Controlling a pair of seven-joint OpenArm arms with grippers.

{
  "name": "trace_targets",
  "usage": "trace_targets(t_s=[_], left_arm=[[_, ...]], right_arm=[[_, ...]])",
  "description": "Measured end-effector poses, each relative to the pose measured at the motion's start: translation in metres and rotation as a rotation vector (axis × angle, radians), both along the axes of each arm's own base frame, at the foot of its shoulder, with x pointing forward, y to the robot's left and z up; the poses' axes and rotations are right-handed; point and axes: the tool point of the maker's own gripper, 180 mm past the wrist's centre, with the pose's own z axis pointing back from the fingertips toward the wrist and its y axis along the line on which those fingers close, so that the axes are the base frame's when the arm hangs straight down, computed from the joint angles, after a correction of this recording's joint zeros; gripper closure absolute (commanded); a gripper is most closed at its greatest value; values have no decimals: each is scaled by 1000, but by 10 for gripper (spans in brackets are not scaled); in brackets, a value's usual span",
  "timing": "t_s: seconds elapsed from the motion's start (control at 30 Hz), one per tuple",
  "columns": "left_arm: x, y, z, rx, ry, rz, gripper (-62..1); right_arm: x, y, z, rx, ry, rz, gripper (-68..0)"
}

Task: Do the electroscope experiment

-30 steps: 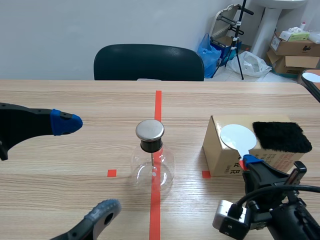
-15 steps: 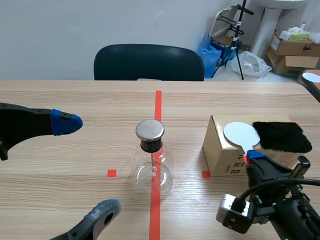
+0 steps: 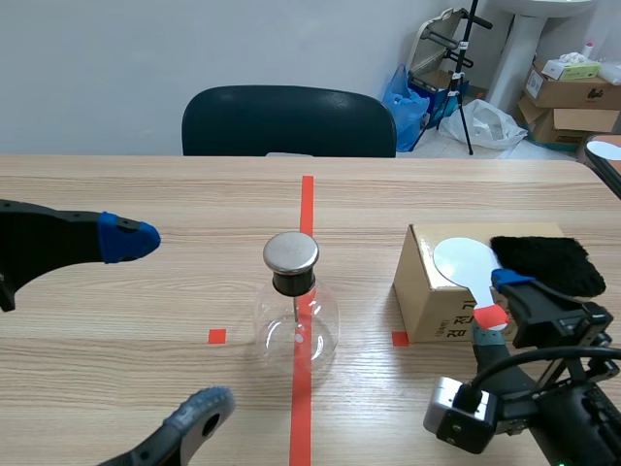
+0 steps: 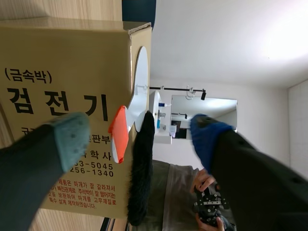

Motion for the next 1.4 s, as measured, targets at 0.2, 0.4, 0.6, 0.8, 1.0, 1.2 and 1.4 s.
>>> trace_targets(t_s=[0.2, 0.4, 0.6, 0.8, 1.0, 1.2, 1.4], left_arm=[[0, 0, 0, 0, 0, 0, -623], [-1, 0, -3, 25, -7, -7, -623], [-1, 0, -3, 26, -6, -7, -623], [-1, 0, -3, 26, -6, -7, -623], [-1, 0, -4, 26, -5, -7, -623], [-1, 0, -5, 33, 2, -5, -623], [-1, 0, -5, 33, 1, -5, -623]], right_arm=[[1, -2, 0, 4, -1, -12, -679], [1, -2, 0, 4, -1, -12, -679], [1, -2, 0, 4, 0, -11, -679], [1, -2, 0, 4, 0, -11, -679], [0, -2, 0, 4, 0, -11, -679], [0, -2, 0, 4, 0, -11, -679], [0, -2, 0, 4, 0, -11, -679]])
